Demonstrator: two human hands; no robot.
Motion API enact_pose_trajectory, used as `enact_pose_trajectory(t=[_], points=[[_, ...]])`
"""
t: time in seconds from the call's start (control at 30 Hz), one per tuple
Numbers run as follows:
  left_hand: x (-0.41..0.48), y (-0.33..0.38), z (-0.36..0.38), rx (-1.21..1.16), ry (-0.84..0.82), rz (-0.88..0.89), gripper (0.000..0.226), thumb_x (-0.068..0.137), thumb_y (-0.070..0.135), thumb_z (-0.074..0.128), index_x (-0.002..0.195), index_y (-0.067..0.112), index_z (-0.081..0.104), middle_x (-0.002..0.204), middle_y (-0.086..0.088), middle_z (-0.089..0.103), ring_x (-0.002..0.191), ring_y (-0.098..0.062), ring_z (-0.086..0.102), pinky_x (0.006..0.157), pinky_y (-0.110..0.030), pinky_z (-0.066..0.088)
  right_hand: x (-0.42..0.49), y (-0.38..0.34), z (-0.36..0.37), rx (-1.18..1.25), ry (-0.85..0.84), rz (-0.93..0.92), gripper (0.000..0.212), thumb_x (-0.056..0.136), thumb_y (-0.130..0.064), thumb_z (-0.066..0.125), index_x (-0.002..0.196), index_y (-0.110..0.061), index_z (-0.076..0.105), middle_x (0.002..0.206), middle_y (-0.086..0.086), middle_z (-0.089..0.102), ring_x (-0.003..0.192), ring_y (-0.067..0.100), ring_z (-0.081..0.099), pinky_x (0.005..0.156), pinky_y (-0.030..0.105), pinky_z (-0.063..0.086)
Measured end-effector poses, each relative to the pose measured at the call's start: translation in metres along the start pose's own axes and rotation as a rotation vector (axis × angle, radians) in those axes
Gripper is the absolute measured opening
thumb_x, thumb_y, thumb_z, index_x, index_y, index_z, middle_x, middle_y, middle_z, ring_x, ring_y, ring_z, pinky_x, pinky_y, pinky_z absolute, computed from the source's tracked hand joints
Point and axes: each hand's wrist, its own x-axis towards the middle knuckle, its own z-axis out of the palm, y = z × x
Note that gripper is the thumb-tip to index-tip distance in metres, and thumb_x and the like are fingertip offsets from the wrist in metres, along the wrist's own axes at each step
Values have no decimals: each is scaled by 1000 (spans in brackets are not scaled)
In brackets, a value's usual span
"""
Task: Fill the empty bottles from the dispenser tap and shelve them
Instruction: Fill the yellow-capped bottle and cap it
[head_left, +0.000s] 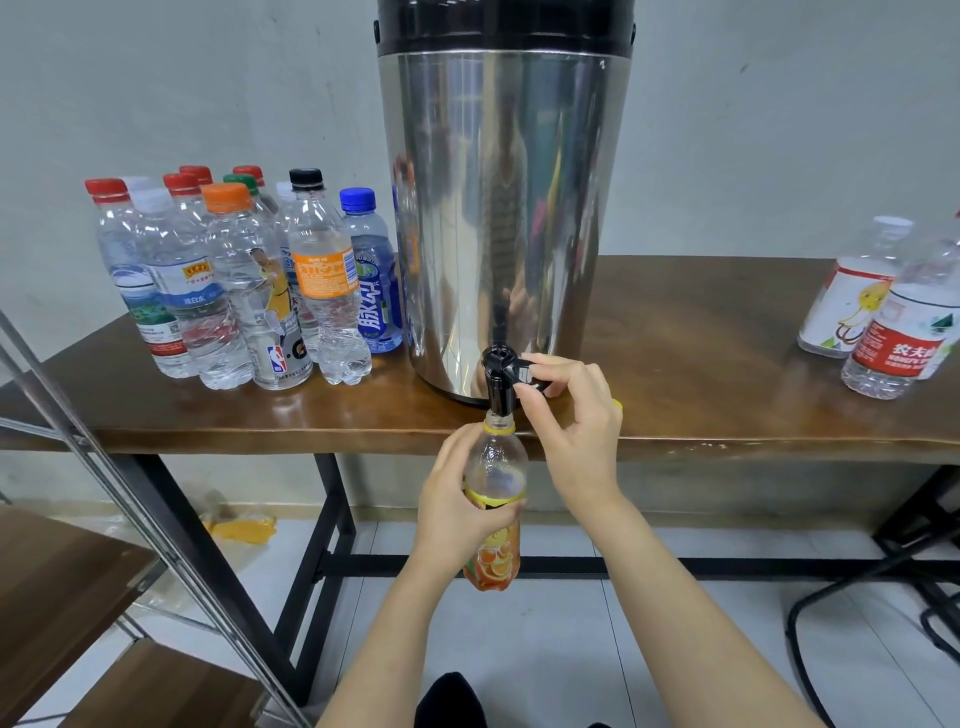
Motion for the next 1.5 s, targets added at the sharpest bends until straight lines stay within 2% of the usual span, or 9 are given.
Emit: enact_pose_trajectory(t=[0.3,0.43,0.53,0.93,1.23,1.5], points=[[1,1,1,-22,19,0,90,61,21,91,128,53,40,137,22,48,126,9,43,96,-3,35,0,-1,-1,-4,-1,1,28,91,-43,59,101,-18,68,110,-16,65,86,6,56,75,50,51],[1,1,1,-31,26,13,89,61,19,91,128,52,42,136,25,48,127,7,44,98,-5,36,1,-1,0,-5,8,-14,30,92,-44,58,99,-16,68,111,-19,64,83,5,55,73,51,51],[0,2,1,-29,28,16,89,61,18,92,127,53,42,135,27,47,127,9,43,98,-4,35,1,-1,0,-3,8,-12,31,92,-44,59,100,-16,68,111,-22,63,82,4,55,73,51,51],[1,2,1,-19,22,11,89,62,20,91,126,55,40,135,28,45,125,13,42,96,-2,34,0,1,-1,0,2,8,42,94,-52,53,102,-14,69,112,-11,68,87,11,58,74,49,51],[1,2,1,-26,28,13,90,61,20,92,127,55,41,136,25,46,127,11,43,97,-3,34,0,0,0,-3,8,3,41,93,-52,53,101,-15,68,112,-18,64,85,12,58,73,48,52],[0,3,1,-28,24,10,90,62,18,92,126,55,40,133,32,44,125,15,41,95,-3,35,0,1,1,4,10,10,45,93,-55,52,102,-15,68,112,-18,64,86,13,58,73,48,52]])
